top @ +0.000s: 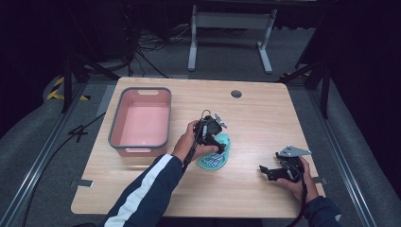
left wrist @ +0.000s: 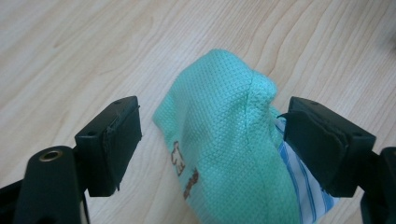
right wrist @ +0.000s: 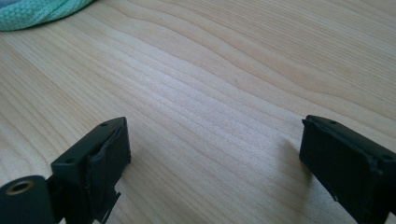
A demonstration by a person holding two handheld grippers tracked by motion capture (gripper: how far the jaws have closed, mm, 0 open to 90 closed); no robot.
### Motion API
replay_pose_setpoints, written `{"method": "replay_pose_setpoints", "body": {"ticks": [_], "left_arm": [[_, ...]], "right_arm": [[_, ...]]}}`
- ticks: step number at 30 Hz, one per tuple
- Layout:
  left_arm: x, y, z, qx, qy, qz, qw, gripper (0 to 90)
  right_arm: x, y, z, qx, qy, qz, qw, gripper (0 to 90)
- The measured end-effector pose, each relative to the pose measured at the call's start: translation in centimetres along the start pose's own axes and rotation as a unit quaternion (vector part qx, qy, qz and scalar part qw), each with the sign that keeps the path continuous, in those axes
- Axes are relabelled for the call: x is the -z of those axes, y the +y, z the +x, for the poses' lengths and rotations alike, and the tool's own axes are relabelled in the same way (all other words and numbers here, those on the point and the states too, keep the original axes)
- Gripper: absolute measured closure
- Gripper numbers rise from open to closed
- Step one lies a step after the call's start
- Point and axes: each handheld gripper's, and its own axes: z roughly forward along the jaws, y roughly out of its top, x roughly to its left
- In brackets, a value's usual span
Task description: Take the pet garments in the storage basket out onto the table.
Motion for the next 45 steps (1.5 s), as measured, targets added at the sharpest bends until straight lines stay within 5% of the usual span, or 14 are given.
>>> {"method": "replay_pose_setpoints", "body": {"ticks": [20, 37, 45], "left_arm": [[6.4, -2.4, 0.1, -0.066, 0.009, -0.042, 0.9969, 22.5], [11.8, -8.8, 0.5, -0.102, 0.003, -0.072, 0.9922, 24.0], [12.3, -12.3, -0.1, -0.108, -0.004, -0.070, 0.9916, 25.1]], "right_arm": [[0.0, 0.0, 0.0, 0.000, 0.000, 0.000, 1.0000, 9.1], [0.0, 0.0, 0.0, 0.000, 0.000, 0.000, 1.0000, 9.1], [0.0, 0.0, 0.0, 0.000, 0.000, 0.000, 1.0000, 9.1]]}}
